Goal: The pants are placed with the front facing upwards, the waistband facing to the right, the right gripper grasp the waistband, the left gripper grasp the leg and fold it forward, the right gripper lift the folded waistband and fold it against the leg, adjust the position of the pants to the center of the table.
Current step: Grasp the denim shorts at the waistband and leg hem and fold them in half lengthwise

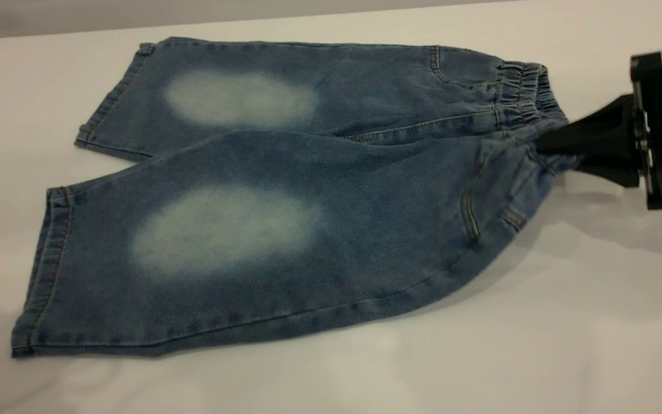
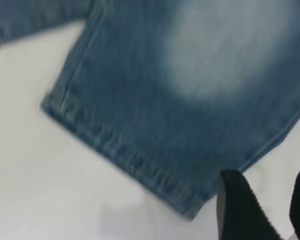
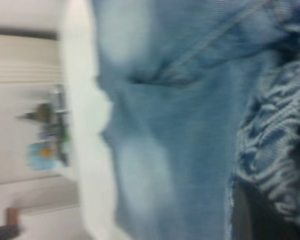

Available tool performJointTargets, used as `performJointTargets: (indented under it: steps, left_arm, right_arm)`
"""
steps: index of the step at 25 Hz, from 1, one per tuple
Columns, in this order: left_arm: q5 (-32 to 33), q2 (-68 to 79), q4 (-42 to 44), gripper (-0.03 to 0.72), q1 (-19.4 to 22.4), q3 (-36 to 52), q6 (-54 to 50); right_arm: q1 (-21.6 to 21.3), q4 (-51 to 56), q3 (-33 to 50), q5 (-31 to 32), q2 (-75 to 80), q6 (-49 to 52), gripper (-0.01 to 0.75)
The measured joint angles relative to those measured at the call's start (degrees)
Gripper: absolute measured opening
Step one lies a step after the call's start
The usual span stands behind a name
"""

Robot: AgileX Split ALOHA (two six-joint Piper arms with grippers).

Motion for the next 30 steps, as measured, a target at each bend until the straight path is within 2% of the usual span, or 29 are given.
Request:
performJointTargets:
  steps: [5,10,16,21,25,30]
  left_arm:
    - [-7.84,2.24,6.13,0.258,-0.13,7.14,3.08]
    - [-14.26,4.77,5.74,0.272,-2.14,11.8,12.04]
    - [-20.87,11.37,5.35,0.362,-3.57,12.26,21.6]
    - [-29.12,17.77,5.19,0.419,-3.57,12.26,22.02]
    - [-30.92,21.35,2.89,0.426,-4.24,12.26,21.97]
    - [-33.87,24.23,0.9,0.427,-10.28,12.2,21.91]
  right_arm:
    - [0.05,0.0,0.0,2.18,-0.06,0.0,0.035]
    - [0.06,-0.05,0.0,2.18,-0.06,-0.05,0.035]
    - [0.06,-0.05,0.0,2.18,-0.06,-0.05,0.035]
    - [0.06,-0.05,0.0,2.24,-0.06,-0.05,0.035]
    - [0.06,-0.05,0.0,2.24,-0.06,-0.05,0.035]
    - [0.06,-0.13,0.0,2.24,-0.06,-0.05,0.035]
